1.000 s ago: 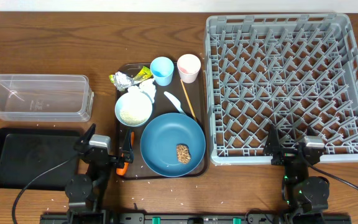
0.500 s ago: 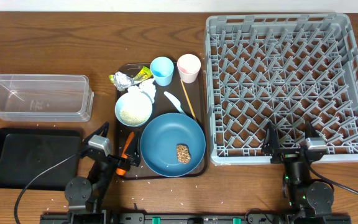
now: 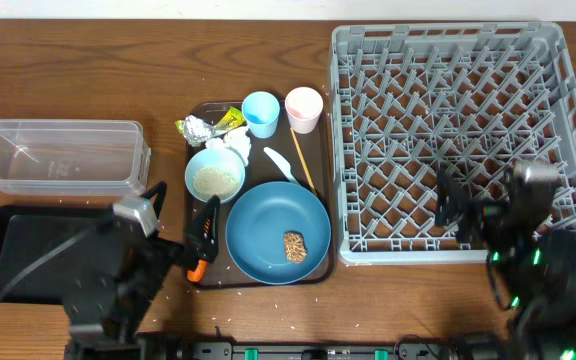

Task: Sort waste into correct bins and load items into the dishwasher rack
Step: 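Reach the left gripper toward the light-blue cup on the tray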

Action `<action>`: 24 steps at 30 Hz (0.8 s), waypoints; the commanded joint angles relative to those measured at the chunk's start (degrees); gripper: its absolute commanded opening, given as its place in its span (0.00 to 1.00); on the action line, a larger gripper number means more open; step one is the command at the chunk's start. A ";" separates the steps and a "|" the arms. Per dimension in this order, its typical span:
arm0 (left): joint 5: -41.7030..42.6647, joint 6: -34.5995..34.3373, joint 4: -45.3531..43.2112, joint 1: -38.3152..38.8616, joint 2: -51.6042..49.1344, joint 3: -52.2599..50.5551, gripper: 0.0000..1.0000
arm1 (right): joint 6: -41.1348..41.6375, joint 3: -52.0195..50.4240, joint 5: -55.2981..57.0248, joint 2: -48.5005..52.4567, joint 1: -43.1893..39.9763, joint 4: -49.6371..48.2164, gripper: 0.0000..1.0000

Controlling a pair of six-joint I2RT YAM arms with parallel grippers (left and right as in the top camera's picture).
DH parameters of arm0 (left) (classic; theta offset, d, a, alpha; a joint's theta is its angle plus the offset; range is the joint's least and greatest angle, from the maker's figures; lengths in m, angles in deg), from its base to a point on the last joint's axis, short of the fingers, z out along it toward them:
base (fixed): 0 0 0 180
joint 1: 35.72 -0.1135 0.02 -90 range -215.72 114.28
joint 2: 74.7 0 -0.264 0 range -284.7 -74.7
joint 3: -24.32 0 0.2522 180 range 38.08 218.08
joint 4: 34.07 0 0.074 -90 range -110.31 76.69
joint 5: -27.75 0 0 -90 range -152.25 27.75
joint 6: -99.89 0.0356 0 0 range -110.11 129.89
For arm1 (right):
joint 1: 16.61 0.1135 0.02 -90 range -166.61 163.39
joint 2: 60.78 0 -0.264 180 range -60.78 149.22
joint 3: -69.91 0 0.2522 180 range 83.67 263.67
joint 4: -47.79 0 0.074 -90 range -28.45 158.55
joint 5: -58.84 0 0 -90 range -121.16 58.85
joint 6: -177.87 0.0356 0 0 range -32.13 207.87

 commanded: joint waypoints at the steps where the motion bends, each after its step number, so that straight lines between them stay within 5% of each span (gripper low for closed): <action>1: 3.72 2.45 7.89 0.09 -8.96 11.37 0.98 | -0.46 13.20 -7.28 12.11 -0.55 5.70 0.99; 6: 6.12 3.76 25.79 0.11 -25.70 32.52 0.98 | -5.62 30.16 -10.58 28.55 -0.55 15.85 0.99; 10: 6.49 3.74 32.57 0.09 -34.64 42.01 0.98 | -5.70 32.83 -18.12 34.45 -0.55 18.62 0.99; 20: 12.87 3.04 33.38 0.09 -43.39 42.45 0.98 | -7.34 32.81 -24.44 37.27 -0.52 17.22 0.99; 24: 8.79 2.95 34.53 0.09 -44.54 42.45 0.98 | -7.37 32.79 -23.58 37.27 -0.55 17.18 0.99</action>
